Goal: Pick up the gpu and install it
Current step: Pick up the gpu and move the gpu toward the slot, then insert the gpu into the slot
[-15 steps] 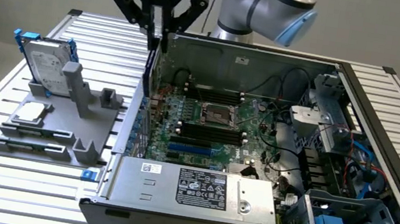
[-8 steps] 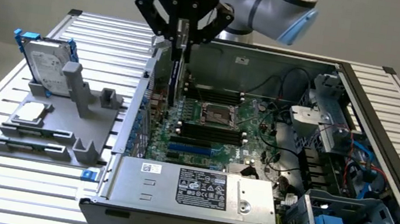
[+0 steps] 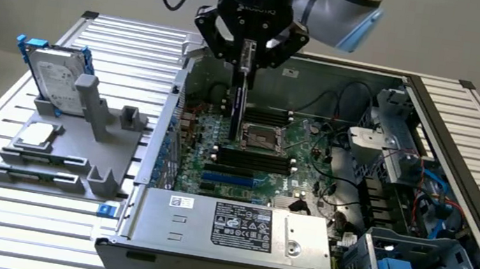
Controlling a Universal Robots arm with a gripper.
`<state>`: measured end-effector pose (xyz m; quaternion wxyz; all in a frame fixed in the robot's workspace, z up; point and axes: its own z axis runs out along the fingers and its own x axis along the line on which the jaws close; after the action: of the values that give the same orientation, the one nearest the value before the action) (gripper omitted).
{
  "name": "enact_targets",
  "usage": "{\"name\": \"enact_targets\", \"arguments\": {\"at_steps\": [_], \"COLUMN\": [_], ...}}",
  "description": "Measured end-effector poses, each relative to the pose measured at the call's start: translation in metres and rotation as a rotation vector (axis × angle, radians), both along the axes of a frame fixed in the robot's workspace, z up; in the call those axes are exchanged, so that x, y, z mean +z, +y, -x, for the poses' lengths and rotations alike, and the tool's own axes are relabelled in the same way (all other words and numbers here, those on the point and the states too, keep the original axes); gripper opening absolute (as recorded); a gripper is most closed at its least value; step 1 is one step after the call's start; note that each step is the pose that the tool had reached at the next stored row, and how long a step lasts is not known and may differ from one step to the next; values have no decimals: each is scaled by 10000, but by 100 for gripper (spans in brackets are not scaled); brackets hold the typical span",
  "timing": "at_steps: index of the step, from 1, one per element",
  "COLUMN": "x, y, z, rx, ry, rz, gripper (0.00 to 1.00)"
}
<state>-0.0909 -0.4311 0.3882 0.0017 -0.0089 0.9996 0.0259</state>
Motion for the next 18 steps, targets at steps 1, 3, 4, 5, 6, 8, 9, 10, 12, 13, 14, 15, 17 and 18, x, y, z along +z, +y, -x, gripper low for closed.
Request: {"name": "enact_targets", "arguments": {"at_steps": [1,3,4,5,6,8,9,10,12,13,14,15,17,18], "x": [-18,-54,-74,-91,-110,-147,-165,-173,-172,-172,-172,-173,-173,-173], "y": [0,0,0,0,0,0,0,0,0,0,0,0,0,0], "z": [-45,-137,-184,-229,-274,-365,-406,-420,-420,-420,-420,-420,-420,-420], "rx": [0,1,-1,1,1,1,1,1,0,0,0,0,0,0], "ry": [1,0,0,0,0,0,-1,0,0,0,0,0,0,0], "rz": [6,18,23,28,33,38,37,39,39,39,39,38,38,38], "gripper": [26,26,26,26,26,26,26,26,26,26,26,26,26,26]}}
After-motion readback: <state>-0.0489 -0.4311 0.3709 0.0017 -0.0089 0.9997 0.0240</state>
